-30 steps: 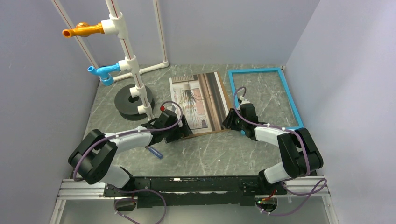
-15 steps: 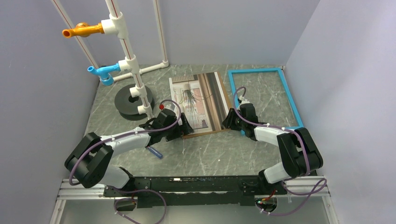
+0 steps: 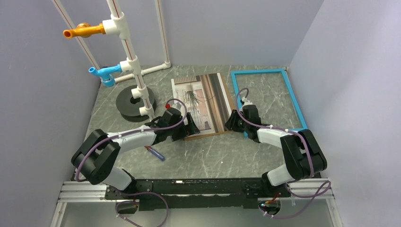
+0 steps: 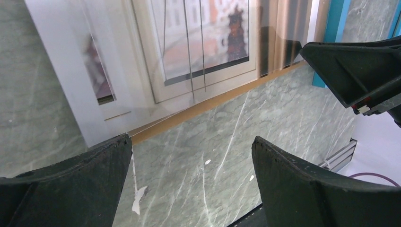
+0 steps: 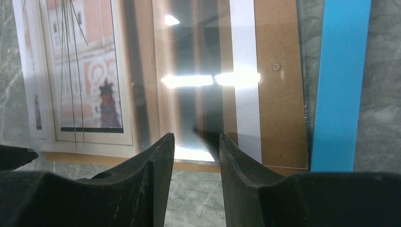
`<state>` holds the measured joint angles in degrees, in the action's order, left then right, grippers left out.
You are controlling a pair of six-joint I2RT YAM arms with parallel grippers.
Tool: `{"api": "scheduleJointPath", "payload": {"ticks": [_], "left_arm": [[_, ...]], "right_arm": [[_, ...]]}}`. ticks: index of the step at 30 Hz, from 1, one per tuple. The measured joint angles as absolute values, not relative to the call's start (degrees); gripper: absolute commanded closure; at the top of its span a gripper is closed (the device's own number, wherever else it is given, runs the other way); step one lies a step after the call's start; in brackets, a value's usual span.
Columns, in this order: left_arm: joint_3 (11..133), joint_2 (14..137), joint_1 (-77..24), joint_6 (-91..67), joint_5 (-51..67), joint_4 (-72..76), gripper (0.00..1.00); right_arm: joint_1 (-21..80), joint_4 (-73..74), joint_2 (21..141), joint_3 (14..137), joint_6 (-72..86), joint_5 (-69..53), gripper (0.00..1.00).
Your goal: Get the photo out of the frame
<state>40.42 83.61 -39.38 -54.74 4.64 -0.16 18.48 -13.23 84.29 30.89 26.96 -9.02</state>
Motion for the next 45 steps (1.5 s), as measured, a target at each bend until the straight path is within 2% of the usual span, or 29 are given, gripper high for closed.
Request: {"api": "scheduleJointPath", "payload": {"ticks": [14, 24, 28, 37, 45], "left_arm": [[41.52, 85.97, -39.53, -52.75, 4.25, -1.8, 0.01], [41.41, 77.8, -39.03, -48.88, -2.02, -8.47, 0.02], [38.7, 78.19, -37.23, -49.41, -2.02, -5.19, 0.16], [31.05, 81.49, -35.59, -54.78, -1.78, 8.23, 0.39], [25.43, 82.56, -35.05, -58.39, -0.34, 20.12, 0.54]], "right_arm": [[18.7, -14.24, 75.99, 26.59, 26.09, -9.39, 0.54], [18.81, -15.92, 82.15, 27.88, 26.04, -12.51, 0.55], [18.85, -15.88, 82.63, 28.29, 26.02, -12.53, 0.55], [18.85, -15.9, 82.94, 28.49, 26.02, -12.56, 0.55], [18.85, -15.9, 83.37, 28.88, 26.02, -12.6, 0.55]]}}
